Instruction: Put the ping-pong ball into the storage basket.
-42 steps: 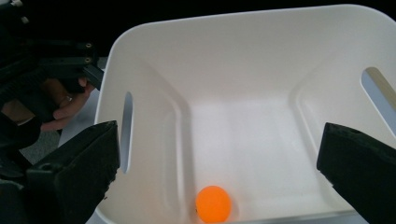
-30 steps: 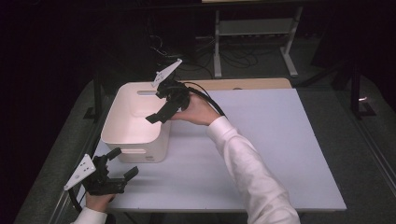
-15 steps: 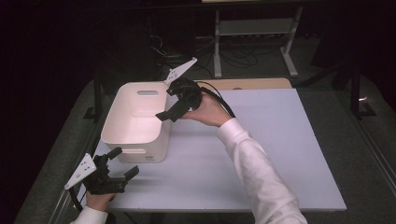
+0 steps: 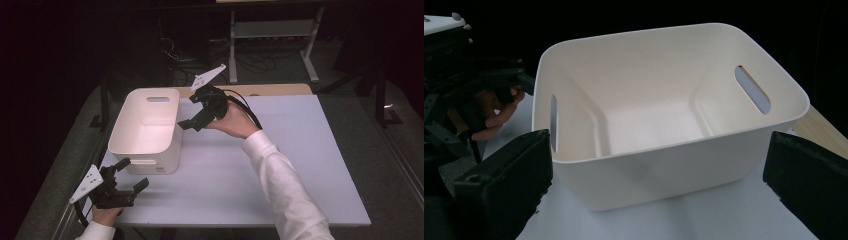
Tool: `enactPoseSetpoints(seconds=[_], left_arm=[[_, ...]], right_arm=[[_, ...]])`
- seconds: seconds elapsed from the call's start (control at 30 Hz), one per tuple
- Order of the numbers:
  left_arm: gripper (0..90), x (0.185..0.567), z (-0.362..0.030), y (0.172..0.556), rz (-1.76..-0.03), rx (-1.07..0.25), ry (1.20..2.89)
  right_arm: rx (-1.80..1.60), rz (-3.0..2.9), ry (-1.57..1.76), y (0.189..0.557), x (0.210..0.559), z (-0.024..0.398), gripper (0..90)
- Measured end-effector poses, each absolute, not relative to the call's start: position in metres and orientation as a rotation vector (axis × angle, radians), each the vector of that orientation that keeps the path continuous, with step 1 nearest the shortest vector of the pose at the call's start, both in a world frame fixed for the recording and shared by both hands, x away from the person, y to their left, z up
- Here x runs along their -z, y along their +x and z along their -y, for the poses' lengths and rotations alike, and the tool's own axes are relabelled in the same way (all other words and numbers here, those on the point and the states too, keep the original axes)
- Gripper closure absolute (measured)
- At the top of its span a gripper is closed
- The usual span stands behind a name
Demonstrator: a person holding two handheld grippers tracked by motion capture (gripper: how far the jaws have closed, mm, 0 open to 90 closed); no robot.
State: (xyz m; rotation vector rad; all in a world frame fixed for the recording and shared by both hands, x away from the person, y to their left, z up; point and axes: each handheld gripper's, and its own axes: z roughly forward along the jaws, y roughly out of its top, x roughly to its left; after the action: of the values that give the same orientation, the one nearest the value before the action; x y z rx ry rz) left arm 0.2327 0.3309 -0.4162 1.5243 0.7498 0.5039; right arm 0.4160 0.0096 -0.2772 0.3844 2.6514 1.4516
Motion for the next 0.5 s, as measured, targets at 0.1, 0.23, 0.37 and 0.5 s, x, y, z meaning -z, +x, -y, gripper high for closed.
enactPoseSetpoints(seconds=[0.1,0.23,0.37,0.5], left_arm=[[0.0,0.416,-0.331,0.233,-0.749,-0.504,1.525],[0.0,0.417,-0.331,0.233,-0.744,-0.508,1.535],[0.0,0.417,-0.331,0.232,-0.744,-0.509,1.537],[0.0,0.417,-0.331,0.232,-0.747,-0.505,1.534]], right_arm=[[-1.444,-2.638,0.36,0.416,0.279,-0.007,2.5],[-1.452,-2.637,0.37,0.414,0.281,-0.002,1.5],[-1.462,-2.633,0.388,0.413,0.282,0.002,1.0],[-1.443,-2.633,0.399,0.413,0.284,0.007,0.4]])
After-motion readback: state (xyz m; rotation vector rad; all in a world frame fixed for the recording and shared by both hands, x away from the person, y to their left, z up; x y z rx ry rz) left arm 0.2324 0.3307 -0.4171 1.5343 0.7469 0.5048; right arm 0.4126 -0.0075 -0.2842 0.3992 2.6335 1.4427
